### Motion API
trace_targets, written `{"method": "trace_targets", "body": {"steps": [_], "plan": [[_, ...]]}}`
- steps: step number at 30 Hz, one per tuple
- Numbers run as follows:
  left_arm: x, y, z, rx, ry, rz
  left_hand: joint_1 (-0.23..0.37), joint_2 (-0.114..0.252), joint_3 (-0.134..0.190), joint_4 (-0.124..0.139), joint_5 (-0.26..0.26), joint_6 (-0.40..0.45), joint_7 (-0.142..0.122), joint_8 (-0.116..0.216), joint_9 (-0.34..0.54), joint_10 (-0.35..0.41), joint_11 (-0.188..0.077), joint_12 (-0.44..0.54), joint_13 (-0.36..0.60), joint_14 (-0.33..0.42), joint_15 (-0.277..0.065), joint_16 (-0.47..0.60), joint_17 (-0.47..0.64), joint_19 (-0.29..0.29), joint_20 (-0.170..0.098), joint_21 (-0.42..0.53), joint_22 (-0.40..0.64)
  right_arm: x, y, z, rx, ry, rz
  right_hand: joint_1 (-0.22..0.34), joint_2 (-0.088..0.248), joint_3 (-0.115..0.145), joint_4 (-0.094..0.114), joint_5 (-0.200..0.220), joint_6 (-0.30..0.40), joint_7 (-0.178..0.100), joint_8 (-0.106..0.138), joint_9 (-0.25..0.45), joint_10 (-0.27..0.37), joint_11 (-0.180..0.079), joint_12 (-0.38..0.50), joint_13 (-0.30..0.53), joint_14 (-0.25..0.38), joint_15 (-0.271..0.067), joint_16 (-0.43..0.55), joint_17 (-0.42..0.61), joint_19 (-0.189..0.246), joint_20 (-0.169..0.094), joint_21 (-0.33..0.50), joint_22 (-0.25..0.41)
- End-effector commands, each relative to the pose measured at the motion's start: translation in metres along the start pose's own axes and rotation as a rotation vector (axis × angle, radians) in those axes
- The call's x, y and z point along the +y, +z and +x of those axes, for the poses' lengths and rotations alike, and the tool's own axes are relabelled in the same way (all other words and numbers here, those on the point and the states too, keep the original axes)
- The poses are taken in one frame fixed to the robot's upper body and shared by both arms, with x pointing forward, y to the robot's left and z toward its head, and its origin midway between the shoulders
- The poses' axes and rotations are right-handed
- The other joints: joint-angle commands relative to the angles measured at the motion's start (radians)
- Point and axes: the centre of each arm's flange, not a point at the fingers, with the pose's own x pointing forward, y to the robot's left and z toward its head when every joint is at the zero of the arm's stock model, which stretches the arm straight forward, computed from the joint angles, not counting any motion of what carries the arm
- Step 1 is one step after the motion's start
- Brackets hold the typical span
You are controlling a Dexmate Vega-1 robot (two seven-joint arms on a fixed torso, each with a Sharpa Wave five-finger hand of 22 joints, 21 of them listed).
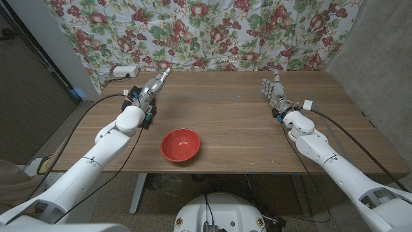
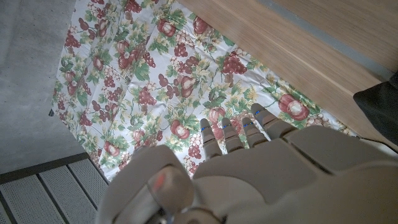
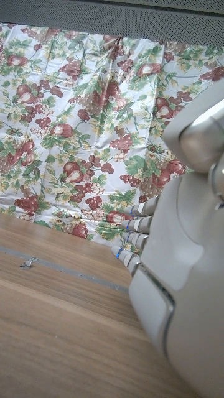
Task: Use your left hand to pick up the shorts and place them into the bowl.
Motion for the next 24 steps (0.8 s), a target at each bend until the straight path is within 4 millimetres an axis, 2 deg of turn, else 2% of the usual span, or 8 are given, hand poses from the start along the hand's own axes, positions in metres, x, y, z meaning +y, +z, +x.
{"method": "trace_targets", "body": {"steps": [1,5,8,10,24], "plan": [[0.004,0.0,-0.004,0.006,0.037,0.05,0.013,0.0,-0.002,-0.004,0.01,0.015,0.0,0.008,0.003,0.007,0.012,0.003,0.005,-0.008,-0.047,0.004,0.003,0.007,-0.001,0.007,0.003,0.002,-0.003,0.002,0.009,-0.002,0.003,-0.003,0.01,-0.011,0.0,0.004,0.007,0.001,0.006,0.006,-0.004,0.01,0.0,0.003,0.001,0.009,0.002,0.004,0.001,0.008,-0.004,0.005],[0.005,0.001,-0.006,0.008,0.048,0.069,0.017,0.001,-0.001,-0.006,0.011,0.021,0.0,0.009,0.003,0.008,0.011,0.003,0.005,-0.027,-0.047,-0.002,0.003,0.006,-0.006,0.007,0.003,0.002,-0.003,0.002,0.009,-0.001,0.002,-0.003,0.01,-0.011,0.0,0.004,0.007,0.001,0.006,0.006,-0.004,0.012,0.0,0.003,0.001,0.008,0.002,0.004,0.001,0.007,-0.006,0.006],[0.007,0.002,-0.007,0.01,0.059,0.09,0.027,0.002,0.0,-0.011,0.013,0.029,0.002,0.006,0.003,0.009,0.012,0.001,0.005,-0.055,-0.065,-0.005,0.003,0.003,-0.067,0.006,0.002,0.001,-0.002,0.002,0.006,-0.002,-0.001,-0.003,0.01,-0.012,0.0,0.004,0.007,0.002,0.005,0.006,-0.006,0.009,-0.001,0.003,0.001,0.009,0.002,0.004,0.001,0.007,-0.007,0.006],[0.007,0.003,-0.008,0.013,0.064,0.099,0.028,0.003,0.001,-0.011,0.013,0.033,0.007,0.007,0.003,0.011,0.012,0.002,0.005,-0.057,-0.069,-0.004,0.003,0.003,-0.073,0.006,0.002,0.001,-0.002,0.001,0.006,-0.003,-0.003,-0.003,0.01,-0.012,0.0,0.004,0.007,0.001,0.005,0.006,-0.006,0.008,-0.001,0.003,0.001,0.008,0.002,0.004,0.002,0.008,-0.008,0.006],[0.009,0.007,-0.014,0.037,0.095,0.164,0.035,0.004,0.002,-0.014,0.015,0.037,0.008,0.006,0.003,0.012,0.013,0.001,0.005,-0.064,-0.065,-0.002,0.003,0.003,-0.066,0.007,0.002,0.002,0.001,0.003,0.002,0.004,-0.01,-0.003,0.011,-0.013,0.0,0.004,0.008,0.001,0.005,0.006,-0.007,0.007,-0.001,0.003,-0.001,0.008,0.001,0.004,0.001,0.008,-0.015,0.006]]}}
